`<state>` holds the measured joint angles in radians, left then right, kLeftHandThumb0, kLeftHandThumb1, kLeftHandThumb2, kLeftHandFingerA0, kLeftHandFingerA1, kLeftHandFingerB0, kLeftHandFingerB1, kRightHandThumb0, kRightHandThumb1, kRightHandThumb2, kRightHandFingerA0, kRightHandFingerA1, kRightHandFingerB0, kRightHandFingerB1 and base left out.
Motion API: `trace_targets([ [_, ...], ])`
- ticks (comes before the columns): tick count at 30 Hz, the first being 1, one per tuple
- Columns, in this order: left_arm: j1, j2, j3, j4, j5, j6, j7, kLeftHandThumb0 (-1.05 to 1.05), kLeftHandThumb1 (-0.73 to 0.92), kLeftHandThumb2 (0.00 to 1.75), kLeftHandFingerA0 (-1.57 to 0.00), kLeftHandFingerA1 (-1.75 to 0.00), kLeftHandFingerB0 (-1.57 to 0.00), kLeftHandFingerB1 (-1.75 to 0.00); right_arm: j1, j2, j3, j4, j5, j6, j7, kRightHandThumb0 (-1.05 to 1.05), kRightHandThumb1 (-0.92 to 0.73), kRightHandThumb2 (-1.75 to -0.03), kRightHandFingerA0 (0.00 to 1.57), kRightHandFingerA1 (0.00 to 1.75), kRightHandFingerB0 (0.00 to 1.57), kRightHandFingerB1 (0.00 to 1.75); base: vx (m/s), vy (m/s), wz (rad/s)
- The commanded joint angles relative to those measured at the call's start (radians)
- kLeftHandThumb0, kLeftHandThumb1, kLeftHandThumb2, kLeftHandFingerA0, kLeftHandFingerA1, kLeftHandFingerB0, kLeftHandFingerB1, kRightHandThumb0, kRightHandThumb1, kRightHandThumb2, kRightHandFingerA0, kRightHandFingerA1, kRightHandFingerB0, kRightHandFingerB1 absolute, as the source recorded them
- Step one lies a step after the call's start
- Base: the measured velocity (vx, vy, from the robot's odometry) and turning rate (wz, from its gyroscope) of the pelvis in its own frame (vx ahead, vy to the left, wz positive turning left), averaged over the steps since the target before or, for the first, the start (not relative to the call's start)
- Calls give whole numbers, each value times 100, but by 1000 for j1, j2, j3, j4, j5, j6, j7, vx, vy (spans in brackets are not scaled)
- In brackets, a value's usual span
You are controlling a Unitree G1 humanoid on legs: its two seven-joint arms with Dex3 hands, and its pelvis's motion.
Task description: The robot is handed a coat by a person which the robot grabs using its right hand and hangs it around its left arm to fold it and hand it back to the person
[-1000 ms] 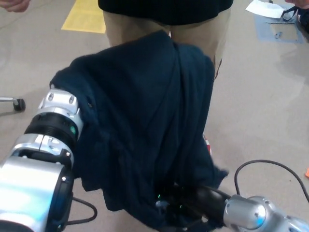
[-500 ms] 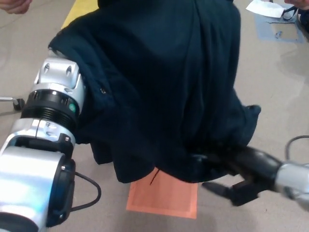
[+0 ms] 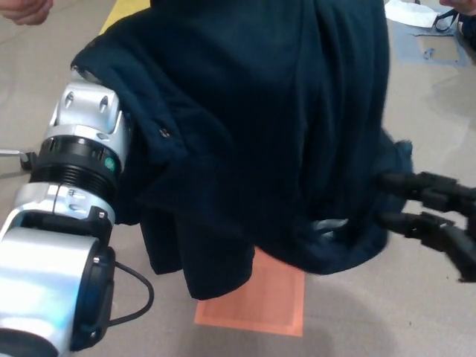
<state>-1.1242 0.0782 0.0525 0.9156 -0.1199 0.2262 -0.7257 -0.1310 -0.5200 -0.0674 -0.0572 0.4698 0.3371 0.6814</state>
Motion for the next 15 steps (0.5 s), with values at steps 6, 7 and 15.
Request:
trace_targets([
  [6,-40,80,78,-170,-112,-8,-86,-76,62,97,-8,-44,-1,-30,90,73,-780,-18,1162,186,158,-94,-67,-105,30,47,20,41,0,0,0],
  [7,-38,80,78,-171,-111,-10,-85,-77,62,97,-9,-44,-2,-30,81,77,-781,21,1156,203,148,-95,-67,-105,32,47,22,41,0,0,0],
  [15,-36,95,83,-163,-114,-11,-102,-75,62,97,-9,-44,-2,-32,7,145,-715,272,680,60,-22,-90,-65,-96,17,41,13,37,0,0,0],
])
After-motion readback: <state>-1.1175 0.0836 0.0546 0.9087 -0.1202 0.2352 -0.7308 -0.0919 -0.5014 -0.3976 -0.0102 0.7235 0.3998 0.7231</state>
